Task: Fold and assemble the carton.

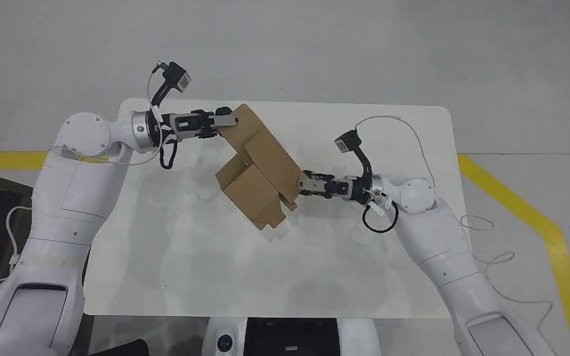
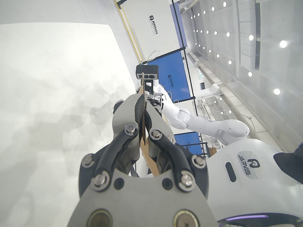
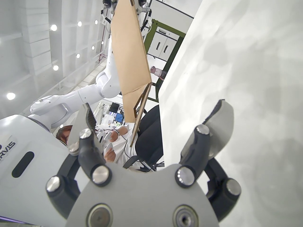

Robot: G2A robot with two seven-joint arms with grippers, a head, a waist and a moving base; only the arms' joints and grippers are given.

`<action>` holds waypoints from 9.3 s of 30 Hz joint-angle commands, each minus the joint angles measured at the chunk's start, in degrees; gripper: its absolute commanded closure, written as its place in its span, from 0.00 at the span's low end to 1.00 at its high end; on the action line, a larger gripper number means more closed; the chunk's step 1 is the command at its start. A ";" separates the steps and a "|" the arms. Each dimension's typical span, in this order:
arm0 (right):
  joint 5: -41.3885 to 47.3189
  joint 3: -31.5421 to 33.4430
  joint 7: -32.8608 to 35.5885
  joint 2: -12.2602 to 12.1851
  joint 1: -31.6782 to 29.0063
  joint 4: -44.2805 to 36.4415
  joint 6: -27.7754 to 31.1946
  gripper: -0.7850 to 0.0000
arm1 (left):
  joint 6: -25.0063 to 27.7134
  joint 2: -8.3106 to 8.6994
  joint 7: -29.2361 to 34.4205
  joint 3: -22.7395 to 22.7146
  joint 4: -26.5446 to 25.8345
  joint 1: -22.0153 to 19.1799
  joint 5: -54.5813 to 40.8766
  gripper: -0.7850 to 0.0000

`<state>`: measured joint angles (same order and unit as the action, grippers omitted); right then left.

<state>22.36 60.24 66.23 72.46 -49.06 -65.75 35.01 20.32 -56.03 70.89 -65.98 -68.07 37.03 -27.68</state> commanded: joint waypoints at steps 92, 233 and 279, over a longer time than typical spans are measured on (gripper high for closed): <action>6.87 -2.25 -14.15 2.39 3.67 2.51 -15.12 1.00 | -0.34 0.21 -9.97 -0.75 -11.37 11.82 5.23 0.00; 7.85 -4.89 -21.35 -3.07 3.91 -1.29 -7.71 1.00 | -7.91 3.19 -18.41 3.22 -14.89 14.18 -4.74 0.75; 7.53 -4.57 6.49 -4.91 13.30 11.37 -3.42 0.00 | -3.90 4.05 8.66 -3.02 -9.67 12.09 -2.34 1.00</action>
<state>29.56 56.01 72.55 67.65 -35.97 -54.50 31.76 16.36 -52.00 78.83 -69.07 -77.68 49.08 -30.05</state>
